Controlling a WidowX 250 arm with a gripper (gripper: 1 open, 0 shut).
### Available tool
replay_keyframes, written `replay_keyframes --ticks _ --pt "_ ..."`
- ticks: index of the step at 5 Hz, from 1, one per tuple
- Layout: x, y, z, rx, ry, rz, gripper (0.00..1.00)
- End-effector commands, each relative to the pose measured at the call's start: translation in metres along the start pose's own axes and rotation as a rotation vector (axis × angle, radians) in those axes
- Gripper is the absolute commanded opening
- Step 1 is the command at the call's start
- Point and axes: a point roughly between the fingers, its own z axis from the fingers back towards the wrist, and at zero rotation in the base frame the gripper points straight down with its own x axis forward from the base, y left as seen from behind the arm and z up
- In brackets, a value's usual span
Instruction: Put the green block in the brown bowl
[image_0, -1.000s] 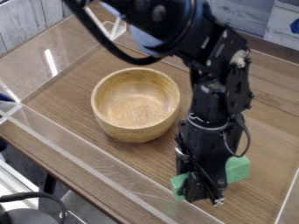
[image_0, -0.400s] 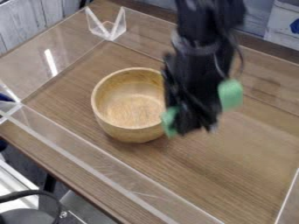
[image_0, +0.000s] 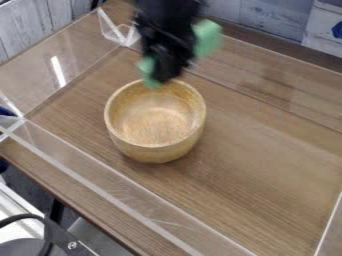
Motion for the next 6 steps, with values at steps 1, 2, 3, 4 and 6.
replay_keyframes --ticks 1,2,3,4,6 --pt "-0.007 0.040 0.006 0.021 -0.046 0.077 0.00" --pt "0.022 0.005 0.002 0.003 -0.053 0.003 0.00" --pt "0.050 -0.032 -0.003 -0.019 -0.062 -0.074 0.00" --pt "0.032 0.009 -0.014 -0.018 -0.050 0.011 0.00" --pt "0.044 0.011 -0.025 -0.033 -0.045 0.027 0.00"
